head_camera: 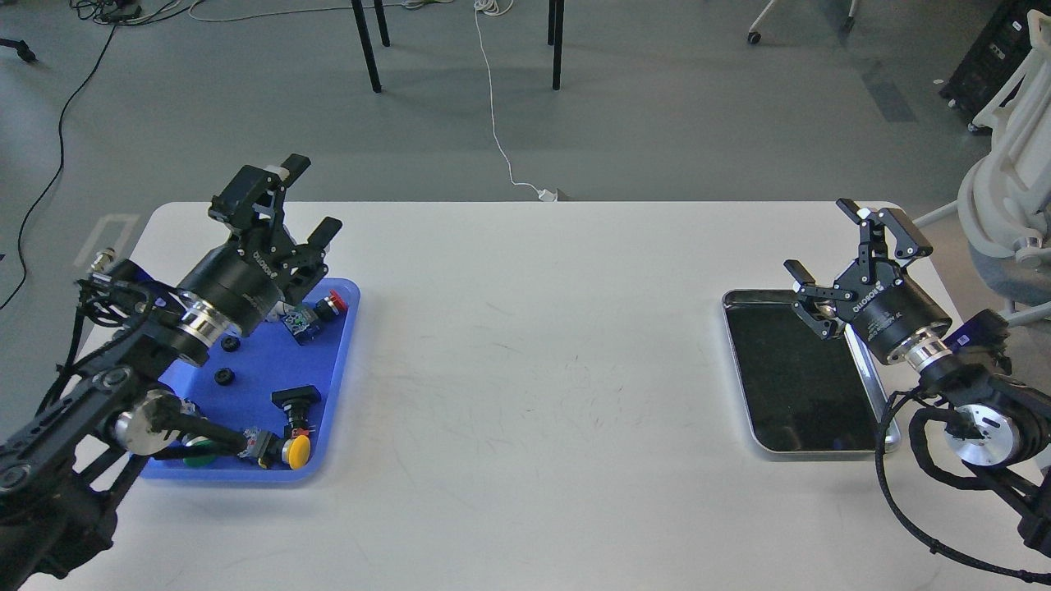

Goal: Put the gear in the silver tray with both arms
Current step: 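Move the left gripper down over the blue tray, then grasp a small black gear in the blue tray with the left gripper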

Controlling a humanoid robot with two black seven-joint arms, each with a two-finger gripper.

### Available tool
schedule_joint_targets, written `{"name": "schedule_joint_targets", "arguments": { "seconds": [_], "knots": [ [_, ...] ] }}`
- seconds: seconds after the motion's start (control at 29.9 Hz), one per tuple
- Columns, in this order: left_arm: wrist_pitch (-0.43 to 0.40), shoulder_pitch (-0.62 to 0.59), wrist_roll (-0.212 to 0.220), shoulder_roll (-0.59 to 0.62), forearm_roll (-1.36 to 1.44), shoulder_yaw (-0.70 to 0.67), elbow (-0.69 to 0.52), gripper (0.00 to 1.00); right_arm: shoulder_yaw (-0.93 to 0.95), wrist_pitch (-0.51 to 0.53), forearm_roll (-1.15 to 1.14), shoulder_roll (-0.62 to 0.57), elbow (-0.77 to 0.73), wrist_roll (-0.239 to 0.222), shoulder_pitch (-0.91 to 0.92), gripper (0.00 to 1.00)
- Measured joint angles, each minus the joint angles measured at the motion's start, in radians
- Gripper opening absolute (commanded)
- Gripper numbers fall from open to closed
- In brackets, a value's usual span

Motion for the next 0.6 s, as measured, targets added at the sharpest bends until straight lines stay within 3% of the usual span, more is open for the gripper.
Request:
{"name": "schedule_joint_targets", "arguments": {
  "seconds": [0.13,0.27,0.43,0.6],
  "knots": [
    [-0.126,-0.030,-0.087,0.167,0.275,0.014,-0.008,0.99,0.005,-0.002,0.000,0.000,0.000,0.000,0.010,0.99],
    [-0.147,-0.030,-0.156,0.293,0.605,0.022,0.001,0.99,0.006,-0.003,0.000,0.000,0.000,0.000,0.012,0.99],
    [-0.101,-0.081,-0.167,0.336,1.032,0.113,0.063,0.98,0.010,-0.006,0.000,-0.001,-0.002,0.000,0.012,0.99],
    [-0.014,-0.230,-0.167,0.311,1.209,0.338,0.196,0.95,0.016,-0.007,0.000,0.000,-0.002,0.000,0.012,0.99]
  ]
}}
